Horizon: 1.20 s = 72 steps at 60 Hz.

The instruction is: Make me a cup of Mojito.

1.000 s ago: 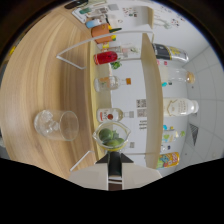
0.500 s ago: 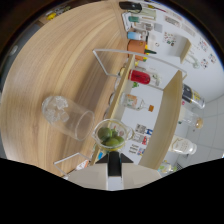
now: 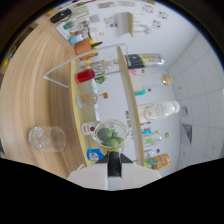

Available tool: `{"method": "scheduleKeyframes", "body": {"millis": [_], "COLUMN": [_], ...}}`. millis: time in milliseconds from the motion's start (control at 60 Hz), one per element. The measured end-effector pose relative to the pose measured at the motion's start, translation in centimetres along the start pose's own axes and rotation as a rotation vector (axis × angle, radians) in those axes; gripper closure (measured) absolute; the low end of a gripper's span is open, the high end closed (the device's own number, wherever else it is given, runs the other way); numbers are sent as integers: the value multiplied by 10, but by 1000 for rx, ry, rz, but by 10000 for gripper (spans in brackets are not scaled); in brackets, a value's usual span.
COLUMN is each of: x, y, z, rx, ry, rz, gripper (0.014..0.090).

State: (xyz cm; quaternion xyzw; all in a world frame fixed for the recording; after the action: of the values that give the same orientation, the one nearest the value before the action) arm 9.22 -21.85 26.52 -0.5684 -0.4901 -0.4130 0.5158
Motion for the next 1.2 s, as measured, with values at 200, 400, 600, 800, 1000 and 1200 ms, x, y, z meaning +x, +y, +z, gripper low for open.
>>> {"method": "scheduleKeyframes", "body": {"millis": [200, 400, 600, 800, 1000, 1200], "x": [46, -13, -119, -190, -222, -231], "y": [45, 124, 185, 211, 218, 222], "z": [-27, -30, -28, -26, -30, -32], "rx": [-69, -188, -350, -453, -496, -509], "ry": [80, -50, -234, -357, -443, -483], "rz": [550, 1012, 1185, 1288, 1340, 1340], "gripper": [889, 889, 890, 890, 886, 862]}}
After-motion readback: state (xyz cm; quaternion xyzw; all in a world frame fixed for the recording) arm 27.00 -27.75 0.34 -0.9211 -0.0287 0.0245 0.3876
